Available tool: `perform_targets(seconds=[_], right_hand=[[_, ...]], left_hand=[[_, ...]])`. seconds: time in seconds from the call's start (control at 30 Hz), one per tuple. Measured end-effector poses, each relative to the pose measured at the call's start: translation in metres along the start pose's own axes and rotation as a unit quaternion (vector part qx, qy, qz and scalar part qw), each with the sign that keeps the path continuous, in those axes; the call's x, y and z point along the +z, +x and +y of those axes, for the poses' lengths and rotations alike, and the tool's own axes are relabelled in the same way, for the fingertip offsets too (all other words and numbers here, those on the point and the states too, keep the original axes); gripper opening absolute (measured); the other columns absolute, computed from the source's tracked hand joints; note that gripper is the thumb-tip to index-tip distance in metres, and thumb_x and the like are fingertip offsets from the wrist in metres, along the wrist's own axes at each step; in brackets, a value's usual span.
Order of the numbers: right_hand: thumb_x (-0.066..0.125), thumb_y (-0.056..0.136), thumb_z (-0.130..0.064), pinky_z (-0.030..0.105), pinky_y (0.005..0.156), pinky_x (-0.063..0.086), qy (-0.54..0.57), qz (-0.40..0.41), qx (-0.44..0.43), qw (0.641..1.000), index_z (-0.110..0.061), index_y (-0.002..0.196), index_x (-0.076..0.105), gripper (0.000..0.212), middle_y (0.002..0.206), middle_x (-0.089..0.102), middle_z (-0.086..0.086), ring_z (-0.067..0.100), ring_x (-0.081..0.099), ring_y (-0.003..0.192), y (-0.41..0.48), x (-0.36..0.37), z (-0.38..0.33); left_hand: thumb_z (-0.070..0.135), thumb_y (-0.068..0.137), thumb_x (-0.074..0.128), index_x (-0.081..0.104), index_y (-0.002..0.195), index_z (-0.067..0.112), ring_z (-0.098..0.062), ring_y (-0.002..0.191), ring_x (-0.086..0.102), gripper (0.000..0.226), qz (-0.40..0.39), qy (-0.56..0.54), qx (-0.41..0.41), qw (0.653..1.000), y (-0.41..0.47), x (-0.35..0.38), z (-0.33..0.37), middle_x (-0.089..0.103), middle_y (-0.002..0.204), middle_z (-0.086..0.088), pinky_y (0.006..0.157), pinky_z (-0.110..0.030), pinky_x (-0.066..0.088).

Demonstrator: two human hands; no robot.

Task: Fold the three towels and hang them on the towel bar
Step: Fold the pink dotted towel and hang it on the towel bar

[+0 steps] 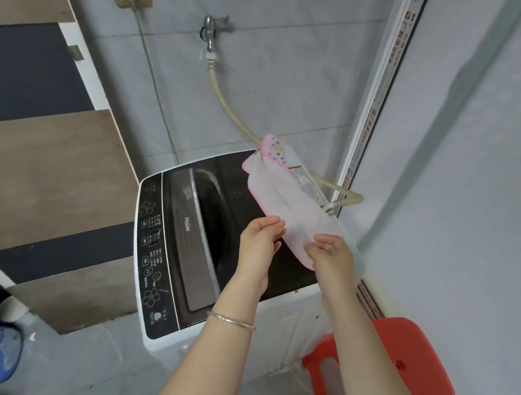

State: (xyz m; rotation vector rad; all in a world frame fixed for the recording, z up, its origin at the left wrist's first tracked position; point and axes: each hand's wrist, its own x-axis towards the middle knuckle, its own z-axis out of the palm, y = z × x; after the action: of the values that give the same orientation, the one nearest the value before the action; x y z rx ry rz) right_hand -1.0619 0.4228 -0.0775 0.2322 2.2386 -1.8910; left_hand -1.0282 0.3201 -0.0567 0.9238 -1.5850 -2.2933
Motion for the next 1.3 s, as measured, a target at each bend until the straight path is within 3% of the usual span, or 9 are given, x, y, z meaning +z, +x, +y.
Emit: perform_targets(seconds=[0.23, 0.47, 0.63, 0.83, 0.9, 1.0, 1.1, 1.2, 1.3], right_hand=[[0.065, 0.079, -0.012, 0.033, 0.092, 0.047, -0.171, -0.082, 0.005, 0.982, -0.011, 0.117, 0.053, 0.040, 0.119, 0.055, 0.008, 0.026, 0.055, 0.110, 0.070, 0.005, 0.020], [0.067, 0.080, -0.038, 0.034, 0.107, 0.034, -0.419, -0.162, -0.071, 0.891, -0.012, 0.132, 0.045, 0.062, 0.138, 0.041, 0.008, 0.024, 0.035, 0.131, 0.102, 0.001, 0.039], [0.055, 0.087, -0.028, 0.030, 0.099, 0.038, -0.514, -0.154, -0.132, 0.834, -0.012, 0.128, 0.051, 0.044, 0.134, 0.042, 0.006, 0.023, 0.039, 0.126, 0.112, 0.005, 0.046], [0.047, 0.089, -0.018, 0.029, 0.087, 0.043, -0.487, -0.074, -0.140, 0.859, -0.008, 0.115, 0.061, 0.031, 0.120, 0.056, 0.007, 0.023, 0.050, 0.113, 0.116, 0.015, 0.045], [0.044, 0.091, -0.019, 0.030, 0.084, 0.043, -0.456, -0.060, -0.131, 0.878, -0.008, 0.116, 0.057, 0.030, 0.115, 0.059, 0.008, 0.024, 0.053, 0.107, 0.113, 0.020, 0.040], [0.043, 0.093, -0.018, 0.028, 0.071, 0.040, -0.399, -0.062, -0.158, 0.901, -0.008, 0.115, 0.053, 0.026, 0.098, 0.059, 0.007, 0.022, 0.055, 0.091, 0.105, 0.032, 0.024], [0.044, 0.093, -0.013, 0.023, 0.067, 0.030, -0.344, -0.055, -0.192, 0.917, -0.007, 0.111, 0.055, 0.022, 0.097, 0.052, 0.004, 0.018, 0.050, 0.088, 0.099, 0.047, 0.001], [0.042, 0.095, -0.014, 0.033, 0.081, 0.044, -0.319, -0.091, -0.187, 0.925, -0.014, 0.117, 0.054, 0.025, 0.107, 0.063, 0.010, 0.025, 0.058, 0.096, 0.096, 0.060, -0.018], [0.044, 0.095, -0.020, 0.034, 0.082, 0.044, -0.306, -0.100, -0.205, 0.924, -0.017, 0.113, 0.055, 0.021, 0.103, 0.065, 0.007, 0.024, 0.059, 0.097, 0.094, 0.066, -0.035]], left_hand=[[0.010, 0.090, 0.052, 0.060, 0.105, 0.011, -0.018, 0.104, 0.056, 0.017, 0.042, 0.030, -0.074, 0.996, 0.059, 0.034, -0.014, 0.060, 0.115, -0.009, 0.076, -0.023, 0.044], [0.017, 0.092, 0.050, 0.053, 0.118, 0.011, -0.015, 0.104, 0.044, 0.026, 0.072, 0.080, -0.140, 0.984, 0.095, 0.042, -0.037, 0.051, 0.111, 0.001, 0.095, -0.030, 0.038], [0.014, 0.091, 0.051, 0.054, 0.112, 0.012, -0.014, 0.093, 0.049, 0.022, 0.087, 0.086, -0.164, 0.979, 0.114, 0.042, -0.041, 0.053, 0.094, 0.004, 0.091, -0.030, 0.041], [0.005, 0.085, 0.053, 0.055, 0.075, 0.011, -0.014, 0.072, 0.050, 0.012, 0.087, 0.117, -0.198, 0.969, 0.137, 0.033, -0.037, 0.055, 0.081, -0.005, 0.072, -0.027, 0.044], [0.011, 0.086, 0.057, 0.059, 0.088, 0.009, -0.014, 0.080, 0.054, 0.004, 0.072, 0.096, -0.212, 0.970, 0.144, 0.027, -0.034, 0.057, 0.089, -0.005, 0.075, -0.026, 0.046], [0.023, 0.087, 0.061, 0.055, 0.116, 0.006, -0.018, 0.098, 0.054, 0.034, 0.034, 0.066, -0.219, 0.973, 0.152, 0.015, -0.025, 0.057, 0.101, -0.005, 0.090, -0.030, 0.047], [0.027, 0.088, 0.061, 0.052, 0.116, 0.010, -0.019, 0.104, 0.056, 0.034, -0.015, -0.024, -0.237, 0.971, 0.158, 0.002, -0.012, 0.057, 0.112, -0.011, 0.094, -0.030, 0.046], [0.022, 0.089, 0.057, 0.053, 0.105, 0.008, -0.013, 0.085, 0.061, 0.021, -0.057, -0.101, -0.252, 0.961, 0.170, -0.014, 0.005, 0.064, 0.097, -0.007, 0.079, -0.025, 0.048], [0.011, 0.088, 0.054, 0.057, 0.087, 0.010, -0.007, 0.054, 0.056, 0.003, -0.043, -0.111, -0.242, 0.963, 0.185, -0.025, 0.023, 0.059, 0.067, 0.000, 0.058, -0.021, 0.047]])
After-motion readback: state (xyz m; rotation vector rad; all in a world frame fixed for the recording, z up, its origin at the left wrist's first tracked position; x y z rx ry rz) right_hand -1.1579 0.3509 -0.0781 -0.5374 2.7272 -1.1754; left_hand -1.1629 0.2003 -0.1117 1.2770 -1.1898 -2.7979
